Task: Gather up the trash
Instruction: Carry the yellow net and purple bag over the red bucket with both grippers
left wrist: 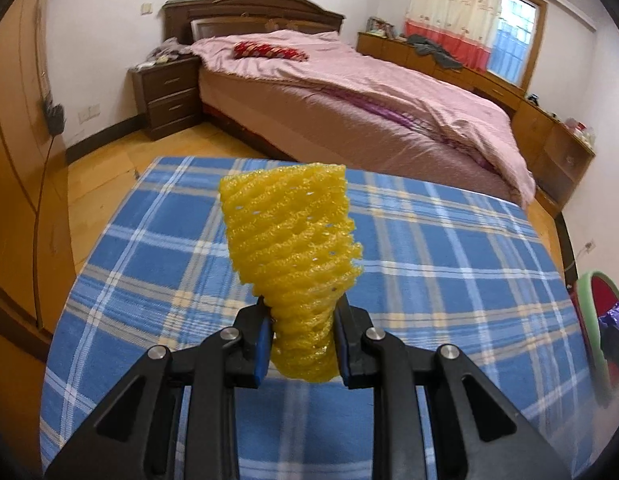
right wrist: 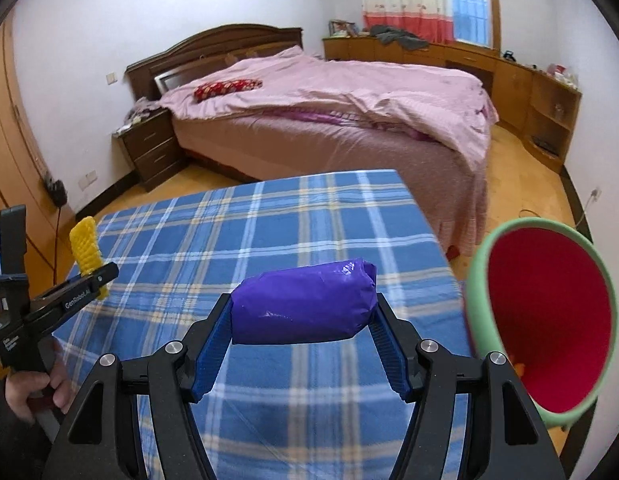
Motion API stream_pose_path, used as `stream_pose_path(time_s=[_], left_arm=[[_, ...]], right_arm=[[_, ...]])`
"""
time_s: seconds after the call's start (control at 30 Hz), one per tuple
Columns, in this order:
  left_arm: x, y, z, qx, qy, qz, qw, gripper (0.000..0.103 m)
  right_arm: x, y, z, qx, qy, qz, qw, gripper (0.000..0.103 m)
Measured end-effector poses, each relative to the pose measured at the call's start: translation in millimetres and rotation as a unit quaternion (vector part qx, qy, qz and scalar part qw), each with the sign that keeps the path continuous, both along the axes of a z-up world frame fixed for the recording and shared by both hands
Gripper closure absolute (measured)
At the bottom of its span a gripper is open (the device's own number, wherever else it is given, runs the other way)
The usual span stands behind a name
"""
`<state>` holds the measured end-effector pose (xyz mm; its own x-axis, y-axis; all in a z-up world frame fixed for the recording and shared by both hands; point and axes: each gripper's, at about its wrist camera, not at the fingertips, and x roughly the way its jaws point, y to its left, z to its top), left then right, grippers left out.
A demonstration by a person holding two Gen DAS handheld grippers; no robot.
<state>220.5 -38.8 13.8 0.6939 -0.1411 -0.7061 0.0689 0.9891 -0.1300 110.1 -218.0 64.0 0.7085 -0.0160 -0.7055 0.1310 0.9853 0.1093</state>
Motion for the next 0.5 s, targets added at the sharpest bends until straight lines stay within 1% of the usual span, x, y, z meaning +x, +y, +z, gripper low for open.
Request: stream_pose_path(time_s=[0.1, 0.27, 0.5], left_arm=[[-8, -11, 10, 0.003, -0.007, -0.019, 0.9998, 0.078], [-23, -30, 22, -0.003, -0.004, -0.052, 0.9986, 0.078], [-50, -70, 40, -0.011, -0.002, -0.107, 0.9942, 0.078]], right_arm=[[-12, -10, 7, -0.001, -0.008, -0.013, 1.000, 0.035], [-32, -28, 16, 0.000, -0.020, -0.035, 0.999, 0.035], [-60, -58, 23, 0.007, -0.033, -0.067, 0.997, 0.035]])
